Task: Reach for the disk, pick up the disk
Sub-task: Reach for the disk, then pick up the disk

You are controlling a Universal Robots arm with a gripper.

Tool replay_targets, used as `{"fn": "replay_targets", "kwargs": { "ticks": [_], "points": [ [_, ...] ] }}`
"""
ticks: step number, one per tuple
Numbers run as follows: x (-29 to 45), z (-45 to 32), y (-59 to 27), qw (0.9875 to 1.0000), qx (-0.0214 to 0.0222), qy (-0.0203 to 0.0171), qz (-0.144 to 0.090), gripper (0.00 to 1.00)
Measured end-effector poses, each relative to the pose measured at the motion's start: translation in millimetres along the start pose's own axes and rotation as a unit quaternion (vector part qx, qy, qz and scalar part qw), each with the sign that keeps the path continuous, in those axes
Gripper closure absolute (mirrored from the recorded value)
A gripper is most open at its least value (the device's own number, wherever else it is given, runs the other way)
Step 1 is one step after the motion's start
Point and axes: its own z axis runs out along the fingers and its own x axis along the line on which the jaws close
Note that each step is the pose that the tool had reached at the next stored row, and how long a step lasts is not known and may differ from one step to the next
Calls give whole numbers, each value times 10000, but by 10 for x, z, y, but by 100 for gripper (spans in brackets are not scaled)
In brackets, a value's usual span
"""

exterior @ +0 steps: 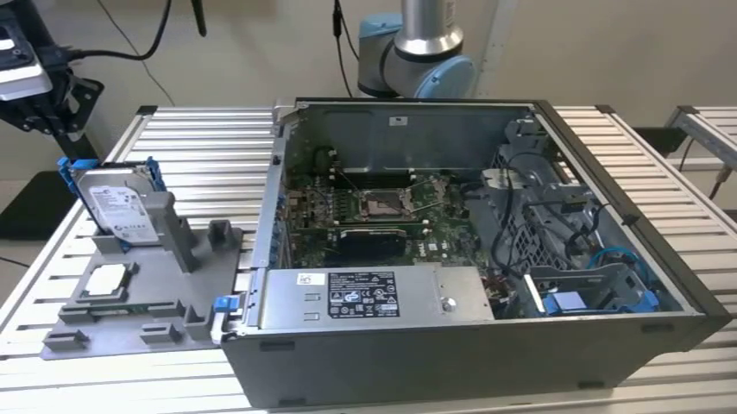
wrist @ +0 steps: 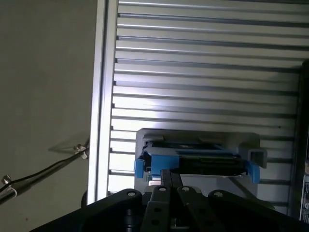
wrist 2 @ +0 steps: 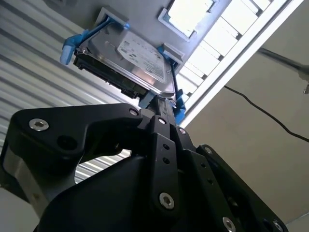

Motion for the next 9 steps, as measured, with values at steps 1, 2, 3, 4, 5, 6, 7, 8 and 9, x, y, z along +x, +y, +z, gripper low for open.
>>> {"fn": "replay_targets", "kwargs": {
  "ticks": [1, 2, 3, 4, 5, 6, 7, 8, 9],
  "points": [
    [0, 0, 0, 10000, 0, 2, -70, 100],
    [1, 1, 0, 9999, 0, 4, -140, 100],
    [1, 0, 0, 9997, 0, 8, -224, 100],
    [2, 1, 0, 9995, 0, 11, -305, 100],
    [2, 1, 0, 9992, 0, 14, -388, 100],
    [2, 1, 0, 9989, 0, 17, -473, 100],
    [3, 1, 0, 9984, 0, 20, -562, 100],
    [3, 2, 0, 9979, 0, 23, -646, 100],
    [3, 2, 0, 9974, 0, 25, -716, 100]
  ]
}}
